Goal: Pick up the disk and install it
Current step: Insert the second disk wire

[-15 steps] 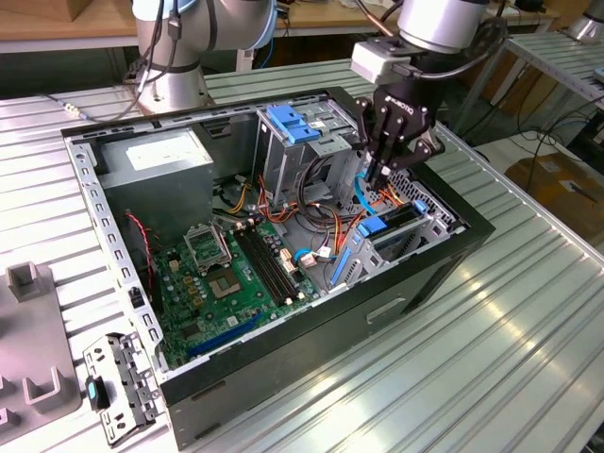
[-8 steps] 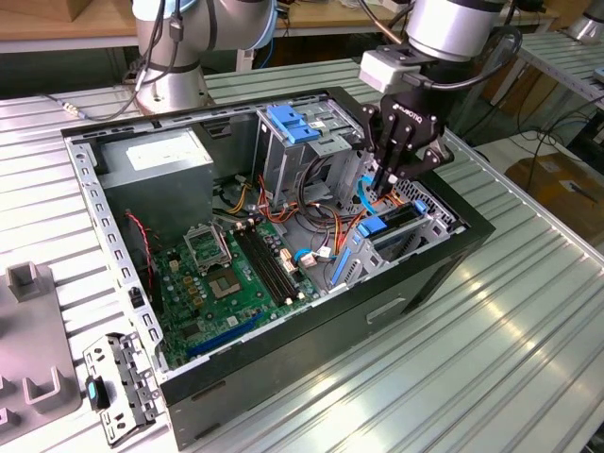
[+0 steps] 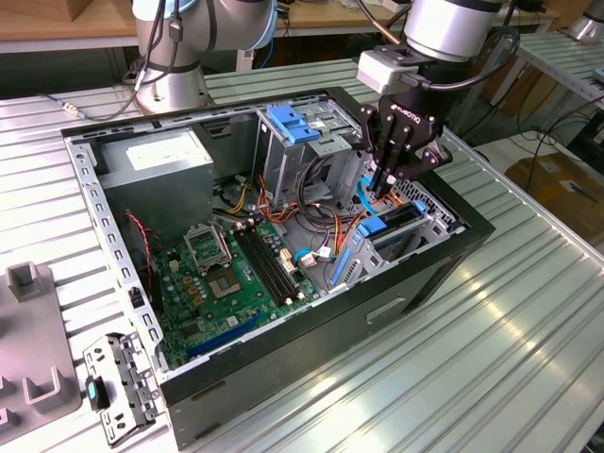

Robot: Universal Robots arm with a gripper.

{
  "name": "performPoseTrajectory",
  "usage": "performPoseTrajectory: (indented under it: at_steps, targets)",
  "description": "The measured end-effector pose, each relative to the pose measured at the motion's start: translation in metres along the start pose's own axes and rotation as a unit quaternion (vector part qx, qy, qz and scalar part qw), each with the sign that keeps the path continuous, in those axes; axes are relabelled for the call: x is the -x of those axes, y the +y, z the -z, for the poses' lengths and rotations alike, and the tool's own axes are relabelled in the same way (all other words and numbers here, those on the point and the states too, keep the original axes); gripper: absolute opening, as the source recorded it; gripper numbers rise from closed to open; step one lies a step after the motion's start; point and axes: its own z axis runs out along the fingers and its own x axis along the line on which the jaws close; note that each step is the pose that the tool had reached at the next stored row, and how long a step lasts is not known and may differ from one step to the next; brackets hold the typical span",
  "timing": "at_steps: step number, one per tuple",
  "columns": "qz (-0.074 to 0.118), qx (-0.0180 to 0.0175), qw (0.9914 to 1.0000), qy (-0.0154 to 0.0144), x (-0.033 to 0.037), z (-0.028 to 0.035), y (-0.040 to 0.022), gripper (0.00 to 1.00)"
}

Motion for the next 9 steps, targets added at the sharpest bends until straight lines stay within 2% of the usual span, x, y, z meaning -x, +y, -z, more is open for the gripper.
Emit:
performPoseTrajectory:
  at_steps: [9]
  targets:
    - [0.0, -0.001, 1.0, 0.0, 0.0, -0.0001, 0.0014, 0.16]
